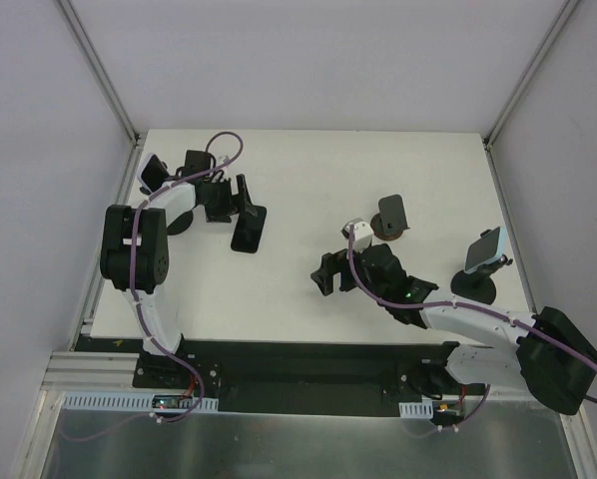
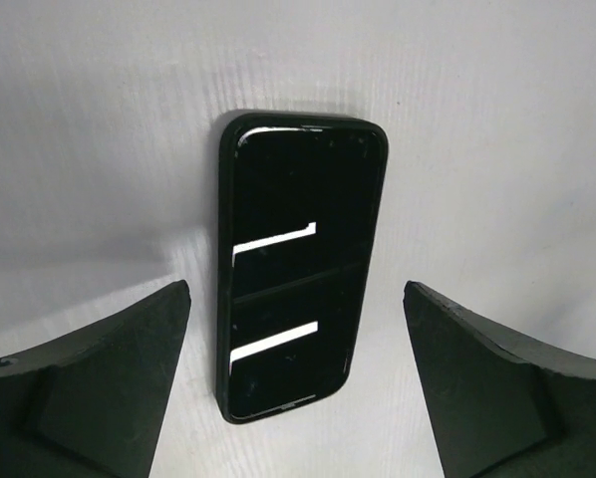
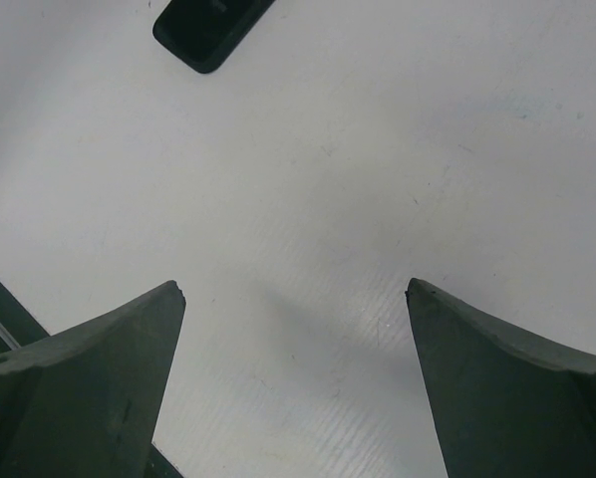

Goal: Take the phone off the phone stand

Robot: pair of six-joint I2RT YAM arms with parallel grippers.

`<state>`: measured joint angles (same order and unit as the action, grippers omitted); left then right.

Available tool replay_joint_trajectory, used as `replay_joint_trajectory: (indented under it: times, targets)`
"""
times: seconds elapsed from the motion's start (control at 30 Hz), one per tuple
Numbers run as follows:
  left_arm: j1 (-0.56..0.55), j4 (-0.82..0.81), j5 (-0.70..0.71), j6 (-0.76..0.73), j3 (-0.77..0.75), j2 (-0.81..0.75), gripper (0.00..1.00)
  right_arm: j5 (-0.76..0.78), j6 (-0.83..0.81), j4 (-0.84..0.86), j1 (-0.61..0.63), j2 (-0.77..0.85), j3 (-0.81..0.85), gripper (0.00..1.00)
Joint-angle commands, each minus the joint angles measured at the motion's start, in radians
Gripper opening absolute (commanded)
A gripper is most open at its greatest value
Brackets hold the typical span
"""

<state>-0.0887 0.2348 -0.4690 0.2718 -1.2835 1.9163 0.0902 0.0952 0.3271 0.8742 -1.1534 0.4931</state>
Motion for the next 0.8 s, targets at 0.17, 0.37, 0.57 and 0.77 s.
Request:
replay_joint_trajectory:
  times: [0.17, 0.37, 0.57, 0.77]
  targets:
    - [-0.086, 0.029, 0.047, 0.007, 0.091, -0.273, 0.99, 0.049, -0.005, -0.028, -0.021, 0.046, 0.021, 0.96]
    - [-0.121, 0.031, 0.036, 0.027, 0.194, -0.535, 0.99, 0.108, 0.012, -0.154, -0.063, 0.044, 0.062, 0.96]
    - [-0.121, 0.037, 0.119, -0.022, 0.294, -0.874, 0.99, 0.134, 0.037, -0.27, -0.133, -0.015, 0.133, 0.96]
    - [-0.121, 0.038, 0.246, -0.098, 0.415, -1.18, 0.99, 0.14, 0.06, -0.309, -0.208, -0.138, 0.209, 0.96]
